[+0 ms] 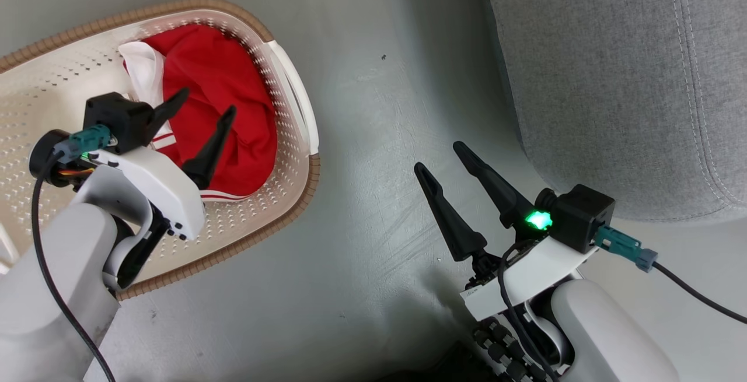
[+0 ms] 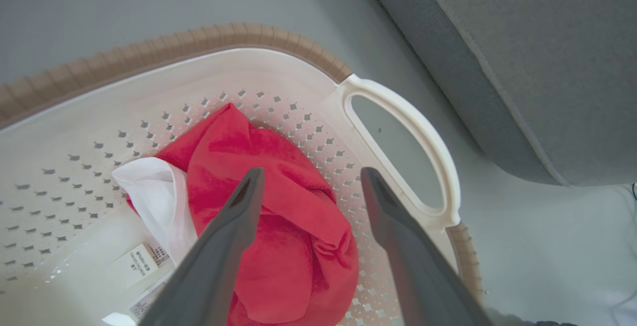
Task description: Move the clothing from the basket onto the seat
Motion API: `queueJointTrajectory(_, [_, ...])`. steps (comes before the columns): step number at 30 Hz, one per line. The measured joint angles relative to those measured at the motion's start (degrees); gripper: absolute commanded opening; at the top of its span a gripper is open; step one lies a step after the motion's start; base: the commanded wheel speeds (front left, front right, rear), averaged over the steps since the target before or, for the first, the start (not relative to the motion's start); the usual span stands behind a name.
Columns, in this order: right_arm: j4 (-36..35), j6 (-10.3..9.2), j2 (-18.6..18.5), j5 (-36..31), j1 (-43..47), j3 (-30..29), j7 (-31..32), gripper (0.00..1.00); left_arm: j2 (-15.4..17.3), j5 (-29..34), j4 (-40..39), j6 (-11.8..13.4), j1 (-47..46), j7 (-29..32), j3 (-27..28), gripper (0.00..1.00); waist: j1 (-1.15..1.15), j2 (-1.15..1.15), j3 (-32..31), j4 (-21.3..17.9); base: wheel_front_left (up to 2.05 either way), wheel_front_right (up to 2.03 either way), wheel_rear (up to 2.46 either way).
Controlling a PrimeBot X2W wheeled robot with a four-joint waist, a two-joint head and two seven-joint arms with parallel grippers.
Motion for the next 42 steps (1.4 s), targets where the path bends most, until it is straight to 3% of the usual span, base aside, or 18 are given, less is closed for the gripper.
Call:
queueJointTrajectory(27, [-6.5,0.0,0.0,-4.7,-3.6,-4.7,-0.2,1.0,2.3,-0.9,1.8,0.5,-5.2,1.0,3.2,1.0,0.0,0.0,5.6,-2.4,0.0,0.0,0.0])
queueJointTrajectory(42, [-7.5,0.0,0.0,-5.5,-3.4,-4.7,-0.2,1.0,1.4,-0.9,2.4,0.4,-7.5,1.5,2.3,1.0,0.0,0.0,7.0,-2.4,0.0,0.0,0.0])
